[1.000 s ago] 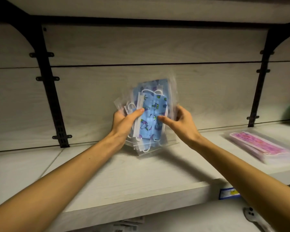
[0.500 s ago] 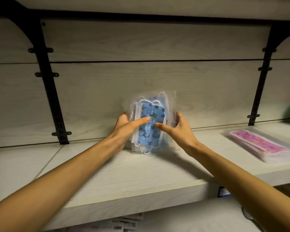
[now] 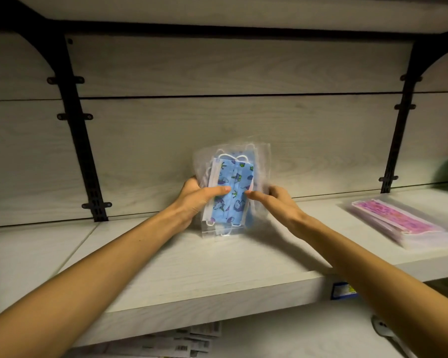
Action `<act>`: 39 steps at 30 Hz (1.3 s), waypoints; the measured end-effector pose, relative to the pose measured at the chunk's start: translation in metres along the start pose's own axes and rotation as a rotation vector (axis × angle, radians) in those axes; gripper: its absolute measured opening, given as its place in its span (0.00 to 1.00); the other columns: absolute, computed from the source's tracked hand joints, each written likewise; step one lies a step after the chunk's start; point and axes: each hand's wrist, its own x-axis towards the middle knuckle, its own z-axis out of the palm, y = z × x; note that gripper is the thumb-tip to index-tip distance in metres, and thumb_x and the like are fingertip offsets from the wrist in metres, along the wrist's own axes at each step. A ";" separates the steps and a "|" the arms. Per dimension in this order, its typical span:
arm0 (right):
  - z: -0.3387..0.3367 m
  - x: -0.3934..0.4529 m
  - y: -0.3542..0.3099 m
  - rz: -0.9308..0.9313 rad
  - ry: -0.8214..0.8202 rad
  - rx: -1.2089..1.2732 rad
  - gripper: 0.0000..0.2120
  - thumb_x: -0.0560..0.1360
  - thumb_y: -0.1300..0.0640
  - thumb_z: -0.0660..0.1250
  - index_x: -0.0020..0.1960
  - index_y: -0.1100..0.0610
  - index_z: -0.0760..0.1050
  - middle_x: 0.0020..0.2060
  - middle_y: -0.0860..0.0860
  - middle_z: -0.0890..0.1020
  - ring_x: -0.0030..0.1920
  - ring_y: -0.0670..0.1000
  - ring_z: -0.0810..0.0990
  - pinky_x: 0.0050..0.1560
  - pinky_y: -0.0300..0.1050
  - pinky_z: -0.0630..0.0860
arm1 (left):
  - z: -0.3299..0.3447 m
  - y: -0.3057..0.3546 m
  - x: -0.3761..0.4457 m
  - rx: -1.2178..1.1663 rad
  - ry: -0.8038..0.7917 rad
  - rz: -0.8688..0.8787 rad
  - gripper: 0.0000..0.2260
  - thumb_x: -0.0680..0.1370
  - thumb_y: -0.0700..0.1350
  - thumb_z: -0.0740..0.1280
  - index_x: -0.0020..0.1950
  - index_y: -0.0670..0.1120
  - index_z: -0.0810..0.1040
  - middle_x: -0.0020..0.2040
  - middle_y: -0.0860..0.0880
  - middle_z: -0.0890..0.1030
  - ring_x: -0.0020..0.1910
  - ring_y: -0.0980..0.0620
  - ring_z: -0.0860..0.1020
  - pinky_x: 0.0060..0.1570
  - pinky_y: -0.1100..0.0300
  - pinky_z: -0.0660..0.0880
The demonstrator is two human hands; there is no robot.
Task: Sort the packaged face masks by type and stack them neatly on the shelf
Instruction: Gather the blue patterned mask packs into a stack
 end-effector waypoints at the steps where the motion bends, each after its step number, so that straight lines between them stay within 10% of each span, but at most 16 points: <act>1: -0.001 0.005 -0.007 -0.048 0.027 -0.023 0.13 0.75 0.54 0.73 0.59 0.54 0.79 0.50 0.46 0.86 0.50 0.45 0.85 0.48 0.38 0.80 | 0.001 0.004 0.002 -0.003 0.018 0.010 0.15 0.74 0.38 0.76 0.60 0.41 0.81 0.52 0.44 0.87 0.52 0.44 0.85 0.52 0.50 0.83; 9: 0.002 -0.003 -0.010 -0.189 0.085 -0.106 0.21 0.69 0.59 0.74 0.60 0.54 0.75 0.52 0.46 0.84 0.51 0.45 0.83 0.45 0.34 0.78 | -0.004 -0.005 -0.009 -0.103 0.027 0.041 0.19 0.73 0.36 0.75 0.63 0.39 0.79 0.56 0.41 0.85 0.56 0.42 0.84 0.57 0.48 0.81; 14: 0.006 -0.010 0.001 -0.093 -0.046 -0.089 0.28 0.69 0.62 0.75 0.68 0.56 0.71 0.59 0.52 0.82 0.58 0.52 0.83 0.62 0.56 0.79 | 0.000 -0.017 -0.011 -0.164 0.043 0.024 0.22 0.72 0.34 0.75 0.65 0.39 0.78 0.58 0.42 0.85 0.57 0.43 0.84 0.58 0.48 0.81; 20: 0.009 -0.013 -0.009 -0.137 -0.034 -0.263 0.39 0.65 0.49 0.75 0.73 0.52 0.65 0.62 0.48 0.80 0.60 0.51 0.80 0.63 0.55 0.77 | 0.005 -0.004 -0.008 -0.088 0.076 -0.017 0.15 0.72 0.36 0.77 0.58 0.39 0.83 0.51 0.42 0.87 0.52 0.41 0.85 0.51 0.47 0.83; 25: -0.005 -0.015 -0.001 0.039 0.040 -0.068 0.59 0.63 0.42 0.82 0.80 0.54 0.48 0.57 0.45 0.79 0.55 0.43 0.80 0.54 0.41 0.76 | 0.002 0.008 -0.004 -0.505 0.200 -0.081 0.18 0.76 0.34 0.71 0.66 0.36 0.78 0.59 0.38 0.83 0.59 0.39 0.82 0.60 0.39 0.78; 28: 0.000 -0.021 0.003 0.181 -0.041 0.224 0.54 0.63 0.41 0.80 0.78 0.59 0.57 0.59 0.51 0.82 0.58 0.52 0.83 0.60 0.55 0.79 | 0.004 0.011 -0.008 -0.676 0.129 -0.152 0.16 0.80 0.38 0.67 0.68 0.40 0.77 0.62 0.39 0.82 0.62 0.39 0.81 0.62 0.38 0.76; 33: 0.021 -0.034 -0.004 0.058 -0.149 0.446 0.14 0.76 0.58 0.71 0.61 0.60 0.78 0.55 0.59 0.85 0.54 0.62 0.84 0.51 0.57 0.83 | 0.020 0.002 -0.021 -0.701 0.032 -0.175 0.20 0.78 0.42 0.67 0.71 0.40 0.75 0.63 0.39 0.82 0.63 0.38 0.80 0.63 0.39 0.75; 39: -0.007 -0.026 -0.018 -0.031 0.055 0.221 0.13 0.75 0.67 0.70 0.58 0.60 0.81 0.51 0.62 0.85 0.52 0.65 0.85 0.55 0.65 0.80 | -0.017 -0.001 -0.025 -0.600 0.027 -0.145 0.24 0.75 0.42 0.69 0.71 0.35 0.74 0.66 0.38 0.79 0.67 0.40 0.77 0.68 0.45 0.73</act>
